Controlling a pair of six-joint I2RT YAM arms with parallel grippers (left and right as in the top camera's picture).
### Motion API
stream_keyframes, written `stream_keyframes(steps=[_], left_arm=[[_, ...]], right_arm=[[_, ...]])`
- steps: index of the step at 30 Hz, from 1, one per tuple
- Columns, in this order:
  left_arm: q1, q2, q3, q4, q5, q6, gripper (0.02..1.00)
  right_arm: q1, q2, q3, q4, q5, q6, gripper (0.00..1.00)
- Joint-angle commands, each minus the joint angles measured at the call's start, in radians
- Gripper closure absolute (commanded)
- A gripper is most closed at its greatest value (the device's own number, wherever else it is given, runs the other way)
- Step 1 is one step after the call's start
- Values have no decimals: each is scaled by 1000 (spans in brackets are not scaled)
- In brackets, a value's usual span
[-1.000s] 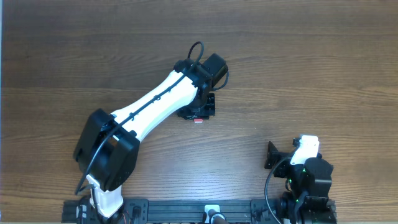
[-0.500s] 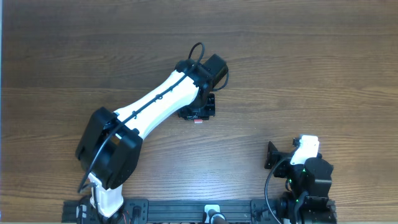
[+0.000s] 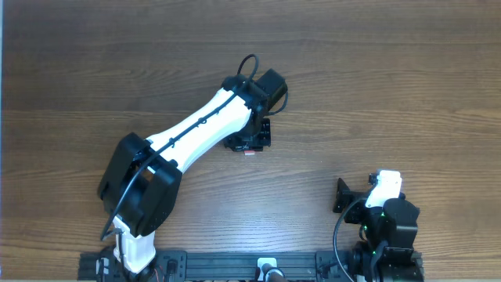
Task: Stack Cubes
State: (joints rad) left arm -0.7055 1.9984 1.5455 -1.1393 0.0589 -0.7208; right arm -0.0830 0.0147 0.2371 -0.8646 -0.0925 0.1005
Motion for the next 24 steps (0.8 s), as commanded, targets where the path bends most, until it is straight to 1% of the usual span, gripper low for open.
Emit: stream_keyframes(steps=[1,15,16,18,19,24], left_arm=[[8,14,14,8,-16,19,978],[8,14,14,9,-16,23,972],[8,14,14,9,-16,23,958],[8,14,14,9,-16,23,895],[8,14,14,9,-16,23,825],[8,14,14,9,-16,23,713]], right_arm=[[-5,-9,-3,0,-4,-5,9],[-5,-9,-3,0,-4,-5,9],[-5,-9,-3,0,-4,-5,9],[-5,-9,-3,0,-4,-5,7],[-5,-9,-3,0,-4,-5,9],[-5,-9,-3,0,-4,-5,7]])
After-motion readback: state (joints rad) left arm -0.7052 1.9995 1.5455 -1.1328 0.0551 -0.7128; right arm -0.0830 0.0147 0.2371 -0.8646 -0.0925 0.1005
